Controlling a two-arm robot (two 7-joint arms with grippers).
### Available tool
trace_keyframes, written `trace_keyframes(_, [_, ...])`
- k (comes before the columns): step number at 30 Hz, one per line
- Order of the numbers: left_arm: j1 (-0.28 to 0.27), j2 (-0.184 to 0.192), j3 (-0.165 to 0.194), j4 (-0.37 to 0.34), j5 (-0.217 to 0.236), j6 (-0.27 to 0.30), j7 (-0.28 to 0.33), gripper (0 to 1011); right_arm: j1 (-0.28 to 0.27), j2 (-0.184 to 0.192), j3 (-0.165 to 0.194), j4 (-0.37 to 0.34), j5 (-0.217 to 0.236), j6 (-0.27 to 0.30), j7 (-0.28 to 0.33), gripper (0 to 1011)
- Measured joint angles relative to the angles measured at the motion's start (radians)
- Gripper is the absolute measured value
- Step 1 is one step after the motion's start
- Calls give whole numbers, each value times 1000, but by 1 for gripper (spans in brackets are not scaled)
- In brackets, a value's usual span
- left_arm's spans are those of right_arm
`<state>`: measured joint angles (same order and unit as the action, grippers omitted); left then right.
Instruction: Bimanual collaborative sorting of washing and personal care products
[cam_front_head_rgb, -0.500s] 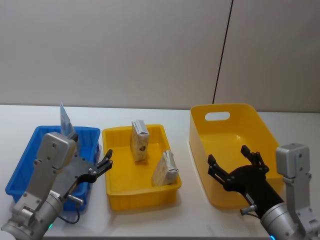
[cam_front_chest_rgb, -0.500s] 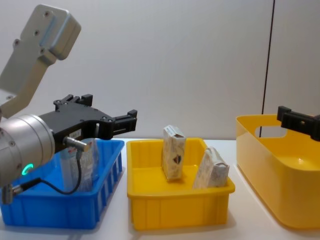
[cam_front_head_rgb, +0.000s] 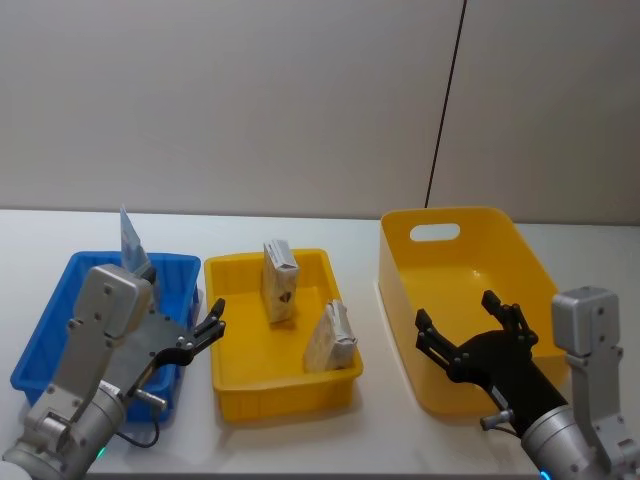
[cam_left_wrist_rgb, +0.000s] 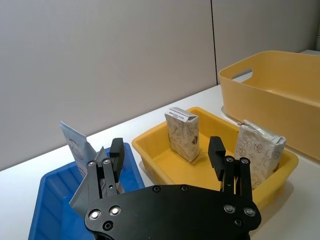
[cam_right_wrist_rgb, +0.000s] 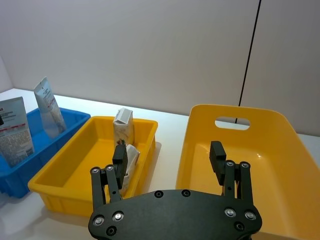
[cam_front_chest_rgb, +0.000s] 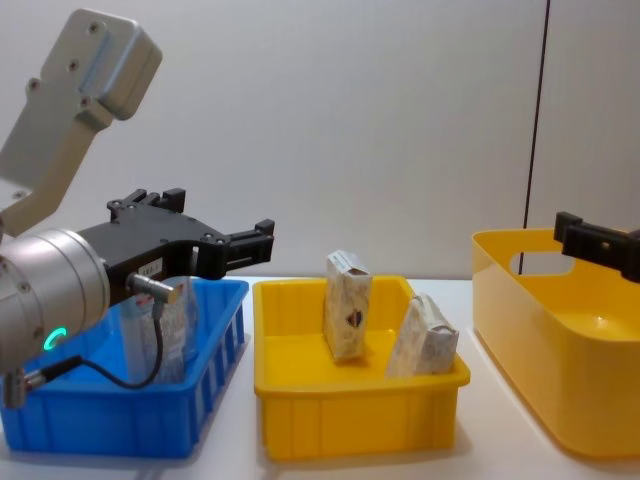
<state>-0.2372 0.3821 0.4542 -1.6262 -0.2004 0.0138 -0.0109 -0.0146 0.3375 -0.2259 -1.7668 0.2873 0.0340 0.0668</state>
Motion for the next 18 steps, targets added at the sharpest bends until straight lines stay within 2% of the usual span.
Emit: trace_keyframes(18, [0,0,0,0,0,0,0,1001,0,0,0,0,0,0,0,1003])
